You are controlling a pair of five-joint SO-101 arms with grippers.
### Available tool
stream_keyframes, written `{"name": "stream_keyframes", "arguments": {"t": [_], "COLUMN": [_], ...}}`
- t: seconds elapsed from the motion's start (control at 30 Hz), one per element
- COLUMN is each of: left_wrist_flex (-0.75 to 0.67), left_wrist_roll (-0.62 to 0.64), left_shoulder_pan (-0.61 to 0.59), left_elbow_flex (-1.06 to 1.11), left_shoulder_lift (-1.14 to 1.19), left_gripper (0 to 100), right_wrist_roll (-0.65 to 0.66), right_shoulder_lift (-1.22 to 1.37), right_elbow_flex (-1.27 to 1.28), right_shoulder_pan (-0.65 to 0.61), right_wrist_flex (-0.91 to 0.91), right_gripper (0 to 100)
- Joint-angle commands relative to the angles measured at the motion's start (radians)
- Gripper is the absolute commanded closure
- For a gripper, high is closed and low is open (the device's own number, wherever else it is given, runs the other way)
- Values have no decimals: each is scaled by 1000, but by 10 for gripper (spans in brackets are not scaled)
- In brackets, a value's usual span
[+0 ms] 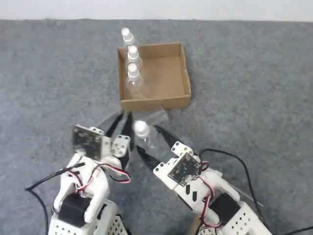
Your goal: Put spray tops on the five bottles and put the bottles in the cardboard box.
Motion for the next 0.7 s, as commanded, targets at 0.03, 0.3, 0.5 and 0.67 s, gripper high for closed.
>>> {"name": "stream_keyframes", "arguments": {"t": [0.03, 0.3, 0.5, 0.67], "left_wrist_flex": [28, 92, 94, 146], "left_wrist_roll": [-51, -92, -92, -94], "left_shoulder_pan": [106, 210, 207, 189], "left_elbow_flex": [-7, -36, -44, -99], "left_shoulder_lift": [-5, -5, -5, -5], "left_gripper": [949, 949, 949, 949], "right_wrist_roll": [8, 8, 8, 9], "right_shoulder_lift": [-31, -31, -30, -30], "right_elbow_flex": [20, 20, 21, 21], "right_shoulder_pan": [1, 1, 4, 7], "right_wrist_flex": [-24, -22, -21, -21], "right_gripper": [992, 992, 992, 992]}}
